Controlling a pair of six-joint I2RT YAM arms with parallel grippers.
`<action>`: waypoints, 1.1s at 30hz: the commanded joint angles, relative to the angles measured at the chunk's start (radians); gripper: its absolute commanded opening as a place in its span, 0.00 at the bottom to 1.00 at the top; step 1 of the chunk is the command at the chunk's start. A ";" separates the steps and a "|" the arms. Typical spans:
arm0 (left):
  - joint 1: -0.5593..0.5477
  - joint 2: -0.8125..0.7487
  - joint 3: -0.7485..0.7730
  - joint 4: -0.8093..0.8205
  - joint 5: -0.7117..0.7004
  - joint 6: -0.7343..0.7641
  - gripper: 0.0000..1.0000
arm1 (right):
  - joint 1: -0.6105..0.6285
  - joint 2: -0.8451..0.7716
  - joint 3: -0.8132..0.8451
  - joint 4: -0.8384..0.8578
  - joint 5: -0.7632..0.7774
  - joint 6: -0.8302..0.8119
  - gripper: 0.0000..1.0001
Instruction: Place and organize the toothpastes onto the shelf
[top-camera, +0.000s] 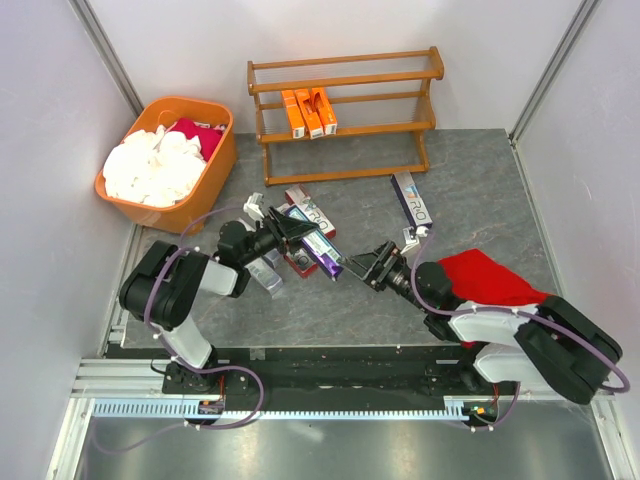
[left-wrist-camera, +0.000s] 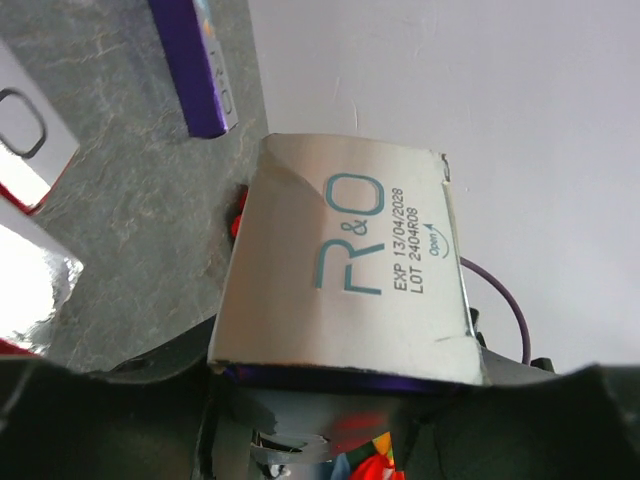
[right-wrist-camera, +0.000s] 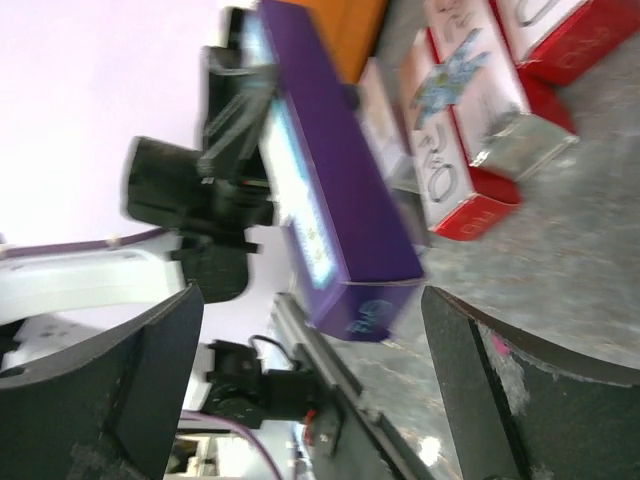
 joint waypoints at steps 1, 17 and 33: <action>-0.002 0.043 -0.002 0.376 0.028 -0.124 0.52 | -0.001 0.100 0.014 0.272 -0.077 0.073 0.98; 0.000 0.031 -0.012 0.418 0.024 -0.147 0.52 | -0.001 0.289 0.011 0.367 -0.100 0.127 0.87; -0.020 -0.012 -0.004 0.366 0.021 -0.116 0.52 | 0.005 0.186 0.035 0.193 -0.049 0.021 0.87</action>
